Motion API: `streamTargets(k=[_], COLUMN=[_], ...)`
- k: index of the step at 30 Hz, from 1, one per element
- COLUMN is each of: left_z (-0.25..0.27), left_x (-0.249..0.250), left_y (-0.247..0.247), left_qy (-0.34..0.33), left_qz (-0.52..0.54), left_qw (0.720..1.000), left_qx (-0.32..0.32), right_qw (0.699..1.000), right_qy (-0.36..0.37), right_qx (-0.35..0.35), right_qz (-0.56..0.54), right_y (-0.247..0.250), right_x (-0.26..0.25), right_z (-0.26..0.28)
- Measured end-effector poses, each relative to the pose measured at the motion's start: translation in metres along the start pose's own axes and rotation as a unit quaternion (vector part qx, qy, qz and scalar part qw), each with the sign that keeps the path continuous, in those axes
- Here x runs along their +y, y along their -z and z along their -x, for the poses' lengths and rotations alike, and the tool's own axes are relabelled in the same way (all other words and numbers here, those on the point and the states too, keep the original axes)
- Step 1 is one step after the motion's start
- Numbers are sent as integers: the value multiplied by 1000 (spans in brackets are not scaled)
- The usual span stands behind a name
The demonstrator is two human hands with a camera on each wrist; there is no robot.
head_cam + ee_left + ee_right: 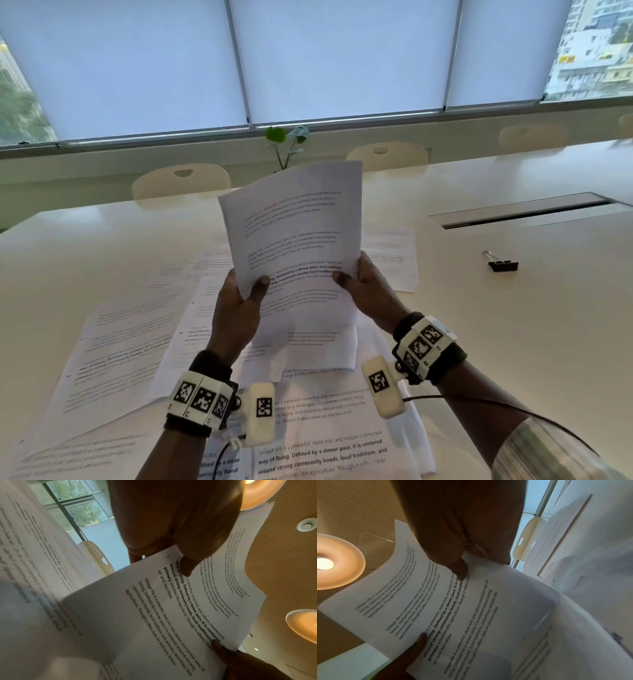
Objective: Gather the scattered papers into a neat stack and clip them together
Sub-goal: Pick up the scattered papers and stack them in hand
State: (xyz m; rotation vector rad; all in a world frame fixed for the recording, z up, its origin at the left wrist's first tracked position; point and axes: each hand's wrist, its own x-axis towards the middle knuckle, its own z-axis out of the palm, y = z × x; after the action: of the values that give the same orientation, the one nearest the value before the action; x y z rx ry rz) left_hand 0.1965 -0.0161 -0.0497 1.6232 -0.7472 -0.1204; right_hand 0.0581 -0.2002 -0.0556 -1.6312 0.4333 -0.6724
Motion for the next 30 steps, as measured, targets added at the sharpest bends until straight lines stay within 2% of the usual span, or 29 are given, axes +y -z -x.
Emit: streamTargets(k=[4,6,8,9,12,14,16,18,25,30], left_z=[-9,-17,-25,-28,-36,-38,-38,-36,-28,-15], left_x=[-3,-5,-7,-8,-11,-16,-19,-19,-11,-8], left_y=[4,14,26,32,50,61,69,73,68,60], left_qy=[2,-7,-4,1,15,20,28,36,25,17], left_qz=[-23,-29,-15,-5,30,45,62,78,96,101], left_qw=[1000,999,998,997,995,994,993,993,994,995], left_qx=[13,31,60,71,89,98,100,83,43,21], right_qw=[999,993,971,945,829,766,737,741,785,852], right_qy=[-24,-48,-59,-65,-110,-153,-162,-148,-142,-136], right_qx=[-40,-47,-21,-18,-70,-120,-151,-152,-124,-92], right_qz=[19,98,232,319,544,612,639,637,590,497], right_y=[6,18,35,47,73,83,88,91,105,107], right_x=[-2,-8,-10,-8,-1,5,4,-2,-22,-23], right_z=[-11,-21,-36,-45,-56,-55,-47,-38,19,73])
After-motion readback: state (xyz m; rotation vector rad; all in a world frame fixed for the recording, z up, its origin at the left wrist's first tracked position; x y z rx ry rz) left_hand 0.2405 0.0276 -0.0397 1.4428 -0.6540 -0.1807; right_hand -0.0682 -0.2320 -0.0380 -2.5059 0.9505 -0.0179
